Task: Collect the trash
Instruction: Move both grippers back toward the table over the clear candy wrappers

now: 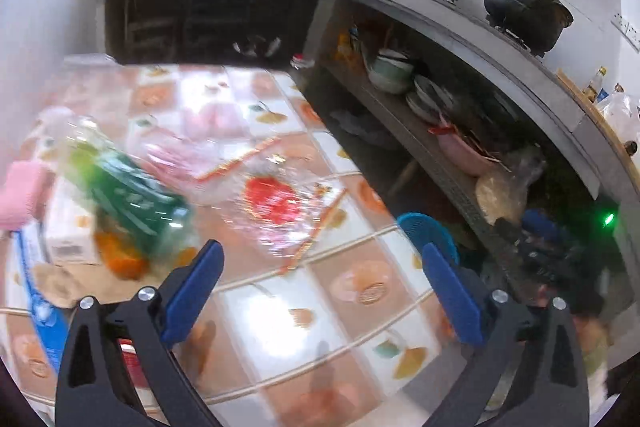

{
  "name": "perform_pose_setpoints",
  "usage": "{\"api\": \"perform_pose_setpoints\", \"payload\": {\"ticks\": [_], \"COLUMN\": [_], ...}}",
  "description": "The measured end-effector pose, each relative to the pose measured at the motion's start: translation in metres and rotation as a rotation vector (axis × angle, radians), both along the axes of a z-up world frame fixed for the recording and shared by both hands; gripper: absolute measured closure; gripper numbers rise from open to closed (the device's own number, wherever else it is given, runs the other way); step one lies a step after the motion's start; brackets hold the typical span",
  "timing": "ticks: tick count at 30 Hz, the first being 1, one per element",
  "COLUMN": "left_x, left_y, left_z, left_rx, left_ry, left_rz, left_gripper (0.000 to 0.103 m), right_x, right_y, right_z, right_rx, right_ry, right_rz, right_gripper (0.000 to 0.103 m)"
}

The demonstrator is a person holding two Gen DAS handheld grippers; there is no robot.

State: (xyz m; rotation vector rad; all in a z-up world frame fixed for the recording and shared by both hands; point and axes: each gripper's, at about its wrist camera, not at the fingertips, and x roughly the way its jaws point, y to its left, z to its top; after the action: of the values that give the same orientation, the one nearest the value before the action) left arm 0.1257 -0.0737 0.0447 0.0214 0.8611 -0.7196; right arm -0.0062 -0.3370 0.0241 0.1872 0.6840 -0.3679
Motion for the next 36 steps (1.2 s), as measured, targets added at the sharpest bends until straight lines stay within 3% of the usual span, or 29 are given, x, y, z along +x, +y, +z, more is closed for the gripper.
{"api": "perform_pose_setpoints", "payload": {"ticks": [3,8,15,20,22,28,34,36], "left_x": [-0.003,-0.002,0.002,0.005,0.004,-0.006,-0.013,-0.015], "left_y": [0.024,0.064,0.106,0.121,0.124,0.135,0.142,0.145], "left_z": [0.001,-0.004,-0.005,-0.01,-0.013,-0.024,-0.033,-0.032], "left_rx": [0.017,-0.049,-0.109,-0.104,-0.108,-0.117,-0.112,-0.116], "left_ry": [-0.018,0.043,0.031,0.003,0.005,-0.011,-0.023,-0.034], "left_rz": [0.031,0.06,0.121,0.108,0.102,0.101,0.081,0.07], "left_gripper": [0.006,0.006,0.006,0.006,0.006,0.006,0.006,0.006], "right_x": [0.009,0.027,0.069,0.109,0.123,0.132,0.151,0.157], "right_y": [0.016,0.042,0.085,0.085,0.079,0.048,0.054,0.054], "right_z": [0.014,0.03,0.041,0.014,-0.002,-0.051,-0.075,-0.082], "right_rx": [0.007,0.093,0.097,0.276,0.332,0.701,0.766,0.79], "right_ry": [-0.053,-0.126,-0.085,0.02,0.087,0.17,0.209,0.214], "right_rz": [0.066,0.199,0.291,0.361,0.314,0.172,0.123,0.095], "right_gripper": [0.008,0.008,0.008,0.008,0.008,0.009,0.031,0.044]}}
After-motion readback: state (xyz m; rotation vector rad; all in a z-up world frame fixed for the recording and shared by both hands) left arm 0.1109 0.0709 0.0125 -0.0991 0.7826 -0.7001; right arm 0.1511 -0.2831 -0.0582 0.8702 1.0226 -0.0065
